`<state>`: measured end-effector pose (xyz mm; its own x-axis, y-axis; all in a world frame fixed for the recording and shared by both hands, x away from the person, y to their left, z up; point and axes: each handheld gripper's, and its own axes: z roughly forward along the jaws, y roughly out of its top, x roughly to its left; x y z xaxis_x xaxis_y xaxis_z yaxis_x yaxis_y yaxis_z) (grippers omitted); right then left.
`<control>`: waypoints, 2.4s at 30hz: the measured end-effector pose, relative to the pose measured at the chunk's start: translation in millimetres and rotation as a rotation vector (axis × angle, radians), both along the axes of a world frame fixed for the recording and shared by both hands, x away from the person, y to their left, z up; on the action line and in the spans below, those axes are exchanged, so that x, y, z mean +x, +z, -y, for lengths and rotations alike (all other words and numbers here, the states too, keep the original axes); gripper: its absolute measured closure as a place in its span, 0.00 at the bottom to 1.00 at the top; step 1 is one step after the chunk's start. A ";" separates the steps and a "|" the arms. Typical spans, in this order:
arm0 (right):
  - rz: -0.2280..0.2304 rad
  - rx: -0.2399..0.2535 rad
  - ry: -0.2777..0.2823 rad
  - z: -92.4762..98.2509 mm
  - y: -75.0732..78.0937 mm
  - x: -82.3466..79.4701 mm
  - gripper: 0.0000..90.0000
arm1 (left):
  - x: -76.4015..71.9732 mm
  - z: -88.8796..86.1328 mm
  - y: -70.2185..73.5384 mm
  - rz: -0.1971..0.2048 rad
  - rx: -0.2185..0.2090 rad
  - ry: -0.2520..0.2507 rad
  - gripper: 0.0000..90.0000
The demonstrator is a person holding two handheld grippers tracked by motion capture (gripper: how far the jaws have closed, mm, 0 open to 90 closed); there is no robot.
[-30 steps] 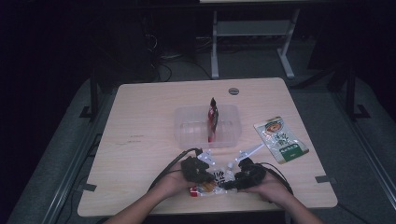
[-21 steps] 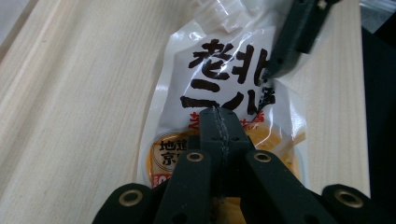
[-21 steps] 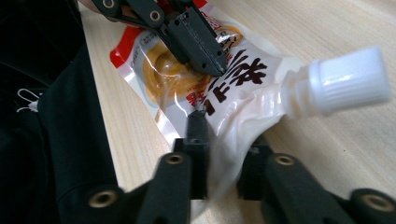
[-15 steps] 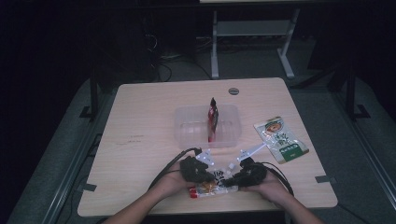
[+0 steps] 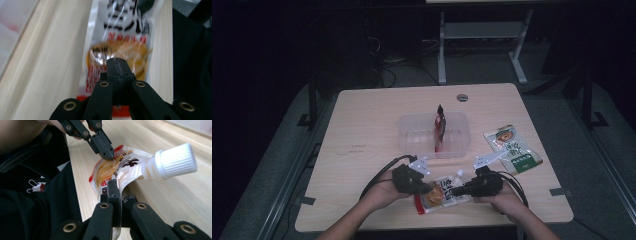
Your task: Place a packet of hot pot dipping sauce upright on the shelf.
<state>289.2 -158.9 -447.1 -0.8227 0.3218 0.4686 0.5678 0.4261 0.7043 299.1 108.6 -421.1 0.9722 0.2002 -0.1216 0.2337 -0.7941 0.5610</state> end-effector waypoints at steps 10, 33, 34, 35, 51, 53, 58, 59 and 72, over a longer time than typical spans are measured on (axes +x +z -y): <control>0.066 0.030 0.033 -6.1 15.0 2.2 1.00 | 5.3 -5.9 -0.8 0.019 0.009 0.038 1.00; 0.186 0.127 0.087 -36.5 53.8 20.2 1.00 | 4.2 1.7 1.1 0.026 -0.095 0.038 1.00; 0.188 0.130 0.091 -37.4 54.9 20.6 1.00 | 4.0 2.8 0.4 0.026 -0.094 0.034 1.00; 0.188 0.137 0.094 -38.2 55.7 20.2 1.00 | 4.1 3.3 0.1 0.025 -0.089 0.029 1.00; 0.206 0.098 0.073 -25.5 58.4 21.0 1.00 | 5.6 -15.9 15.1 0.016 -0.180 0.068 1.00; 0.211 0.098 0.070 -24.6 57.9 22.3 1.00 | 3.2 -15.2 17.8 0.020 -0.193 0.057 1.00; 0.206 0.093 0.064 -25.1 57.7 22.6 1.00 | 0.2 -7.7 16.7 0.019 -0.198 0.037 1.00; 0.206 0.091 0.064 -25.2 57.5 22.6 1.00 | -0.5 -6.1 16.2 0.022 -0.196 0.037 1.00; 0.206 0.111 0.052 -20.2 59.4 23.9 1.00 | -2.6 7.0 11.7 0.025 -0.187 0.019 1.00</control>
<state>313.1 -138.7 -387.8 -0.9188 0.2319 0.3194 0.3865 0.3645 0.8472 296.5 101.7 -409.4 0.9718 0.1943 -0.1339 0.2312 -0.6710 0.7045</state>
